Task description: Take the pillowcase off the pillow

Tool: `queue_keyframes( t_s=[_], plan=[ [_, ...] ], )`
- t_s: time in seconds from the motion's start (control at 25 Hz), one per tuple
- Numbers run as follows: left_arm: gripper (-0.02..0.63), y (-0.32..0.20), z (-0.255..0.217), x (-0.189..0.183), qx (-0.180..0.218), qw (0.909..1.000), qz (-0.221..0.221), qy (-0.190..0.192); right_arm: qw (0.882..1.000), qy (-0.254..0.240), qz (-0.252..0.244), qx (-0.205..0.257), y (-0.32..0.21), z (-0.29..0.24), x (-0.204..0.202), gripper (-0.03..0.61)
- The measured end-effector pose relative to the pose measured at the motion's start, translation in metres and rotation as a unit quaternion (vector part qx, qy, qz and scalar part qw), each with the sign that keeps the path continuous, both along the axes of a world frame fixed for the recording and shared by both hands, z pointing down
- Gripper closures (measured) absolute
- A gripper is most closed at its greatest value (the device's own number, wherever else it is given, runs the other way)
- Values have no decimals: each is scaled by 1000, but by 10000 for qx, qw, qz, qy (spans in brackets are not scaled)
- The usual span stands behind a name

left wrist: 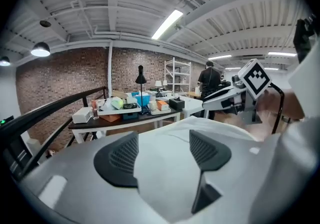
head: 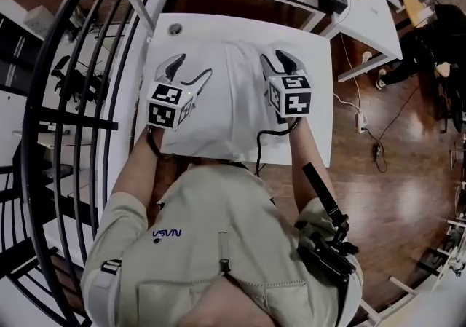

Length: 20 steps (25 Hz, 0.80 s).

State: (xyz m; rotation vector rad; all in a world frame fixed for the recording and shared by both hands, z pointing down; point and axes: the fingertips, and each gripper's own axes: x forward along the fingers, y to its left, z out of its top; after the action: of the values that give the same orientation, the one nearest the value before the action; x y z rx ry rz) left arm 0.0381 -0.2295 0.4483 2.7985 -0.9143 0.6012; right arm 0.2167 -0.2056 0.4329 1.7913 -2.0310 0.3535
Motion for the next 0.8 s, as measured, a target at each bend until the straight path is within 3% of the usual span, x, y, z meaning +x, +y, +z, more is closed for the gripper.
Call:
queue_keyframes(
  t_s=[0.16,0.28,0.48,0.6,0.72,0.8],
  plan=[
    [330,-33,26,22,-214,9977,-442,-469,9969,21,-388,-684,-48,37,6,416],
    [330,-51,59,29,-567,9933,-551,-844,9900,32,-694,-1226,-70,70,-1,416],
    [318,-54,109,36,-1303,9782,-265,-1595,9763,421,-991,-1877,-90,108,-3,416],
    [415,-32,127,33,-1569,9664,25,-2037,9713,649,-1044,-2037,-81,120,-5,494],
    [555,-22,110,40,-1081,9758,288,-1877,9712,760,-1061,-1995,-73,116,-5,552],
    [580,-20,88,38,-705,9853,220,-1542,9758,805,-928,-1807,-71,103,-1,563]
  ],
)
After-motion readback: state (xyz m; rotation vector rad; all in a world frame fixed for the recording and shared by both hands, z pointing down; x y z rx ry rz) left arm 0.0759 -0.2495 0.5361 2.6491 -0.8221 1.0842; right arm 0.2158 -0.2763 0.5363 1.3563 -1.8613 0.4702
